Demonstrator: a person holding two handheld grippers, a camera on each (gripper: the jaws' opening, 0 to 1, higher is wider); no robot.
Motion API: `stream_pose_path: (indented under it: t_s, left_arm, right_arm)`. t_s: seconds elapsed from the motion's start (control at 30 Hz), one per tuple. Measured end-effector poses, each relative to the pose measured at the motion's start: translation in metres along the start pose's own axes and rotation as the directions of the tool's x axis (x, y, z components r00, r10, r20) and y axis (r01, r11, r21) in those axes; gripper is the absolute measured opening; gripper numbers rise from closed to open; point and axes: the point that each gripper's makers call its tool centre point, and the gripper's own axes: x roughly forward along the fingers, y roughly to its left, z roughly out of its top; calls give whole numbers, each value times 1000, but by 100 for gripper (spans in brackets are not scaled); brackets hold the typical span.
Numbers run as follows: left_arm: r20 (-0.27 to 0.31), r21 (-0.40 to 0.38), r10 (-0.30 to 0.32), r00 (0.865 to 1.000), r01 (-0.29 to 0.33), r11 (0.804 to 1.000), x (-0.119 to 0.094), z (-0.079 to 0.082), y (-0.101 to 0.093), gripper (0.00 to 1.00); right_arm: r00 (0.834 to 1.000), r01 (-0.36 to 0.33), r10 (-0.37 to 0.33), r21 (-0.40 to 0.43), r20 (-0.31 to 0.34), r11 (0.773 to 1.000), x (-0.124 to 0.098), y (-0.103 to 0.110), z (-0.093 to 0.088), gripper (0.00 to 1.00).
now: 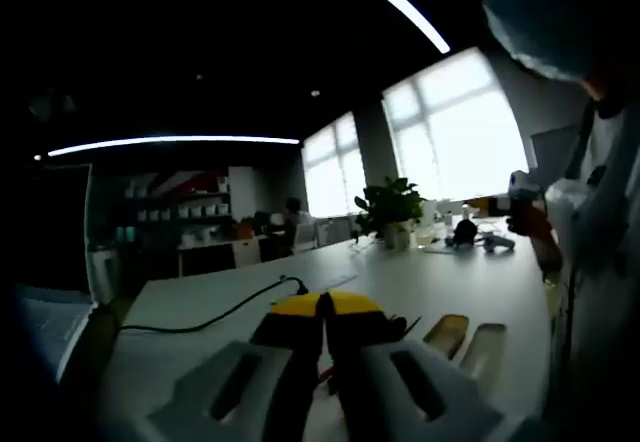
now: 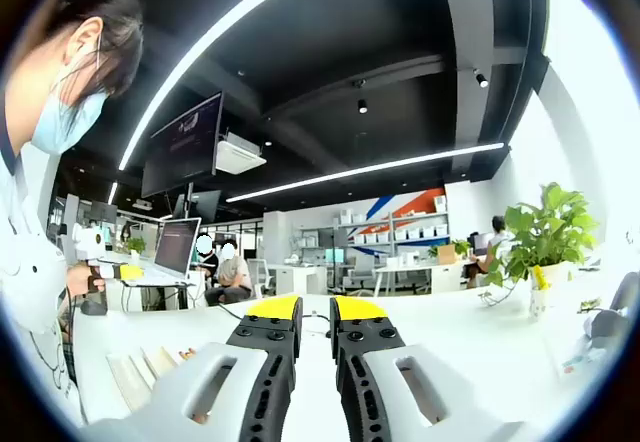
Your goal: Arrange the utensils inside the cutlery case until each visible utensil rests in its matching compartment.
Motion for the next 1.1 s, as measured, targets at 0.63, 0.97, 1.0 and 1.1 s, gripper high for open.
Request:
stream_pose_path:
  t_s: [0.63, 0.97, 1.0, 1.1]
  left_arm:
    - [70, -6, 24, 997, -24, 1000, -11, 17, 4, 13]
    - [26, -21, 3, 1000, -3, 1000, 4, 10, -2, 13]
    - [25, -18, 3, 1000, -3, 1000, 2, 12, -2, 13]
    - [7, -18, -4, 1000, 4, 1000, -1, 11, -3, 15]
  right_arm:
    - [999, -51, 52, 59, -11, 997, 12, 17, -20, 15]
    - [999, -37, 39, 84, -17, 996, 5, 13, -22, 15]
    - [999, -41, 42, 93, -12, 995, 7, 13, -23, 15]
    - [998, -61, 62, 111, -9, 992, 13, 17, -25, 15]
